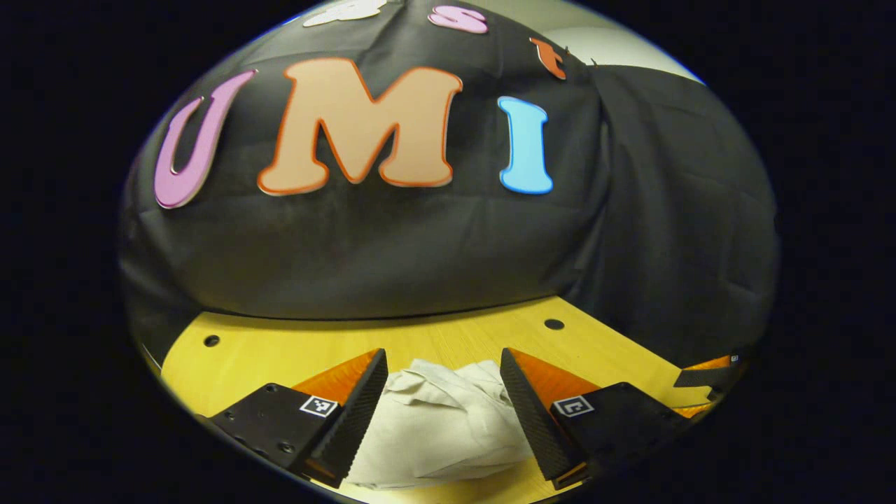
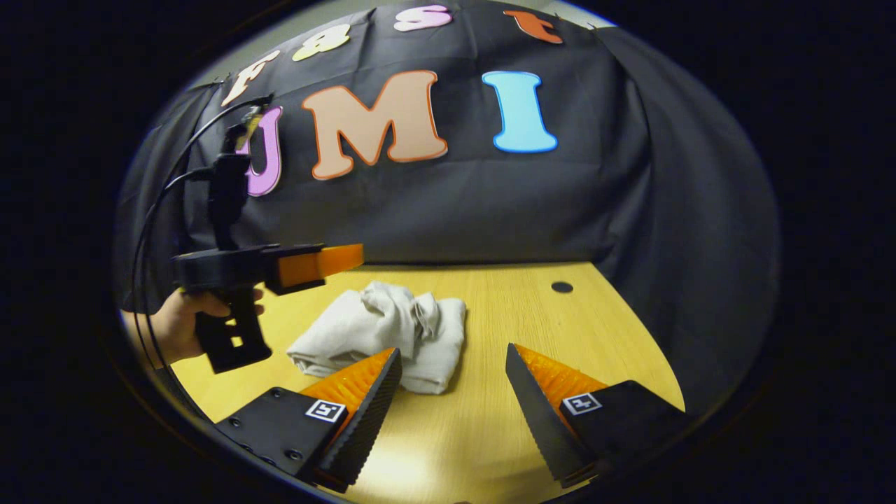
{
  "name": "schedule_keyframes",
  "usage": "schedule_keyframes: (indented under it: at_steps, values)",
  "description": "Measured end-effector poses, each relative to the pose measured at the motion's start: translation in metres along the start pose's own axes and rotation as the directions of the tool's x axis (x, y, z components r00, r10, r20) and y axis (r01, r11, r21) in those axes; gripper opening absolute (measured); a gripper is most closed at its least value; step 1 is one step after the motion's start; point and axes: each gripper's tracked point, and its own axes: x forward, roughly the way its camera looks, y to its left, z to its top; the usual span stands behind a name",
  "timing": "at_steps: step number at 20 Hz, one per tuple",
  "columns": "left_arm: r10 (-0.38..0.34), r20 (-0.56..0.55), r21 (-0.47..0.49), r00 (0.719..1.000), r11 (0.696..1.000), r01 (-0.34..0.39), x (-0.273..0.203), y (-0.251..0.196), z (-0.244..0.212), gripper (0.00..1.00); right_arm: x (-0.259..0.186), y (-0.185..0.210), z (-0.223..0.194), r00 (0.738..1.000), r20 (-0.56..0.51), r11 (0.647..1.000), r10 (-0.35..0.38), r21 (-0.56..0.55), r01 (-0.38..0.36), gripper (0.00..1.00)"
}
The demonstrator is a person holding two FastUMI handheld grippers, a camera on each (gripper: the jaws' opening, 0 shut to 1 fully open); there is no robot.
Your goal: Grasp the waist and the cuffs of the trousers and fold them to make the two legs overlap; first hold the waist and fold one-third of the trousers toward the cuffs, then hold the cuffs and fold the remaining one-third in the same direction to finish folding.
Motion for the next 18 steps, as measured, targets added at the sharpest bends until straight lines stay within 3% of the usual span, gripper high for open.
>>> schedule_keyframes:
  at_steps: [6,9,12,13,14,16,18]
  values:
    - [0.147,0.120,0.037,0.982,0.988,-0.153,-0.104,0.074,0.041,0.95,-0.019,0.031,0.073,0.979,0.201,0.999,-0.038,-0.008,0.041,0.96]
    - [0.179,0.140,0.042,0.974,0.982,-0.186,-0.150,0.093,0.048,0.95,-0.037,0.042,0.097,0.960,0.274,0.997,-0.060,-0.032,0.071,0.97]
    - [0.232,0.173,0.065,0.957,0.967,-0.246,-0.192,0.113,0.050,0.95,-0.063,0.064,0.107,0.946,0.318,0.998,-0.060,-0.012,0.067,0.96]
    - [0.250,0.182,0.070,0.951,0.961,-0.267,-0.206,0.120,0.051,0.95,-0.068,0.068,0.107,0.944,0.325,0.998,-0.059,-0.010,0.066,0.92]
    - [0.263,0.195,0.071,0.945,0.957,-0.281,-0.217,0.126,0.050,0.95,-0.075,0.073,0.107,0.942,0.331,0.998,-0.060,-0.015,0.068,0.96]
    - [0.280,0.202,0.066,0.938,0.952,-0.298,-0.234,0.134,0.049,0.93,-0.086,0.084,0.105,0.941,0.334,0.997,-0.056,-0.023,0.068,0.92]
    - [0.295,0.204,0.057,0.934,0.948,-0.312,-0.247,0.140,0.043,0.94,-0.099,0.093,0.103,0.940,0.337,0.998,-0.054,-0.022,0.065,0.96]
